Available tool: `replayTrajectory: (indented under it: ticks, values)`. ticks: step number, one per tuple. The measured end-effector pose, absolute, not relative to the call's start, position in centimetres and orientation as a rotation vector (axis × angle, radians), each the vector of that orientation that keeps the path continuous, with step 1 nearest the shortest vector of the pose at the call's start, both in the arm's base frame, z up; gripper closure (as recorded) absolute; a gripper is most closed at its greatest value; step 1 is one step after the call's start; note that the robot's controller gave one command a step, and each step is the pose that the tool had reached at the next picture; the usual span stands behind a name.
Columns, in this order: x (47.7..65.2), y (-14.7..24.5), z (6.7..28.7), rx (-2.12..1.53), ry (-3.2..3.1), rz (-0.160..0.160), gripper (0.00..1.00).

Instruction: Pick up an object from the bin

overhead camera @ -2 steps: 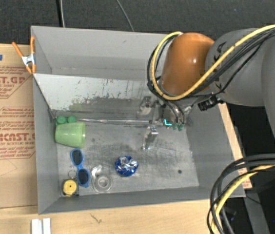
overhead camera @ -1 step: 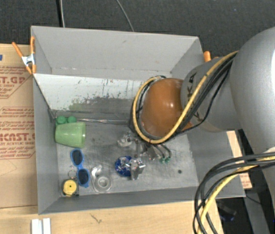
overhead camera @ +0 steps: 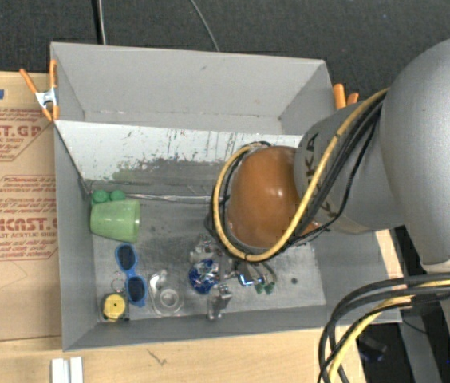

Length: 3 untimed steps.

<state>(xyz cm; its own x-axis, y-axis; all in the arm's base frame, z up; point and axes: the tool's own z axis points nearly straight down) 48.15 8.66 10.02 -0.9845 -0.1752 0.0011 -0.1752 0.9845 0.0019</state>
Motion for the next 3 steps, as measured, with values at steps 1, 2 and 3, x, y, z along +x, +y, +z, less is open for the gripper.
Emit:
replayTrajectory:
  ticks: [1, 2, 3]
  values:
    - [49.9, 6.2, 11.6, 0.276, -3.132, 0.0, 0.0]
    - [48.6, 8.2, 7.5, 0.339, -3.143, 0.003, 0.0]
    - [48.8, 8.2, 7.7, 0.335, -3.131, 0.002, 0.0]
